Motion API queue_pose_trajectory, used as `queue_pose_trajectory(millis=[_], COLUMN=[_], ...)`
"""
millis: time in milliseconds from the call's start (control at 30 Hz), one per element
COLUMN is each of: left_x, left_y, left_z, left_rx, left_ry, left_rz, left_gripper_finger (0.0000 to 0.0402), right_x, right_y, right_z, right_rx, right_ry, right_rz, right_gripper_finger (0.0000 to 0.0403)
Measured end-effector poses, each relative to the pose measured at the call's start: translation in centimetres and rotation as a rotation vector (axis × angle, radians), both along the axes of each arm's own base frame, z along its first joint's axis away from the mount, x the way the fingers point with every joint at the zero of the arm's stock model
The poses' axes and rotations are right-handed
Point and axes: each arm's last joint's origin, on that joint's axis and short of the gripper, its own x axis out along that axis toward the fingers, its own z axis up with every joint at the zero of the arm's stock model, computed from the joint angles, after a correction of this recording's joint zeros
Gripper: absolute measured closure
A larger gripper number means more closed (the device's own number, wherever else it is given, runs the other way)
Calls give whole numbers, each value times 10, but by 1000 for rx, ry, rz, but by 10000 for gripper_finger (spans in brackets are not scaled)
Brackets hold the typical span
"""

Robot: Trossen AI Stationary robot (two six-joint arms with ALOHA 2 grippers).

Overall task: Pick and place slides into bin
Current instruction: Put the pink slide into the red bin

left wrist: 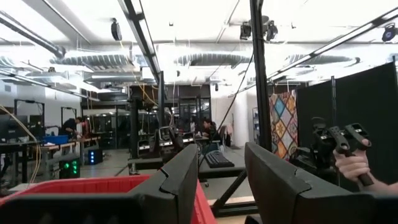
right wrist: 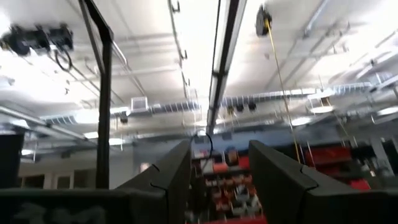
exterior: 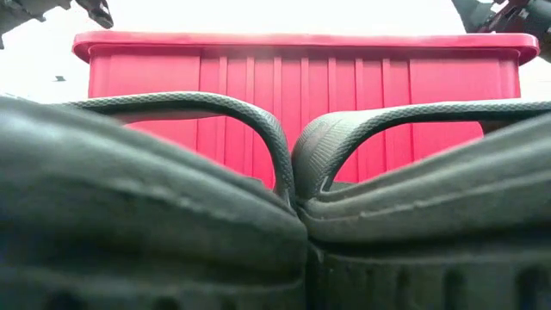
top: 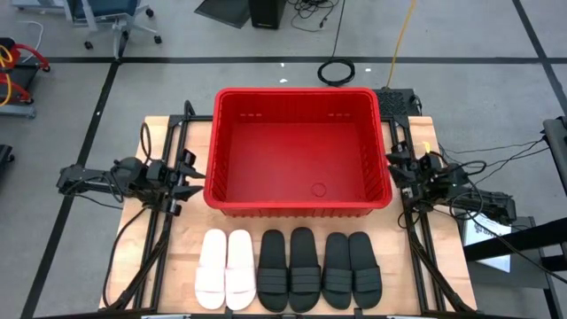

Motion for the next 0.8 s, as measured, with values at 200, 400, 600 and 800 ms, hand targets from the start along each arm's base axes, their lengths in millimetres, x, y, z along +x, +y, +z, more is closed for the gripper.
queue_pose_trajectory(millis=[200,400,600,800], left_x=[-4,-2,7,13], left_y=[0,0,-1,-1], left_z=[38,105,173,236], left_rx=[7,25,50,101], left_ry=[-8,7,127,215], left_rz=[3,10,11,20], left_gripper_finger=[261,261,261,261], right_x=[-7,-15,-11,5], right_y=[1,4,6,5], right_z=[8,43,91,128], right_rx=[-19,-81,-176,-250], right_ry=[-93,-147,-80,-17], right_rz=[-1,-1,16,76], right_gripper_finger=[252,252,252,252])
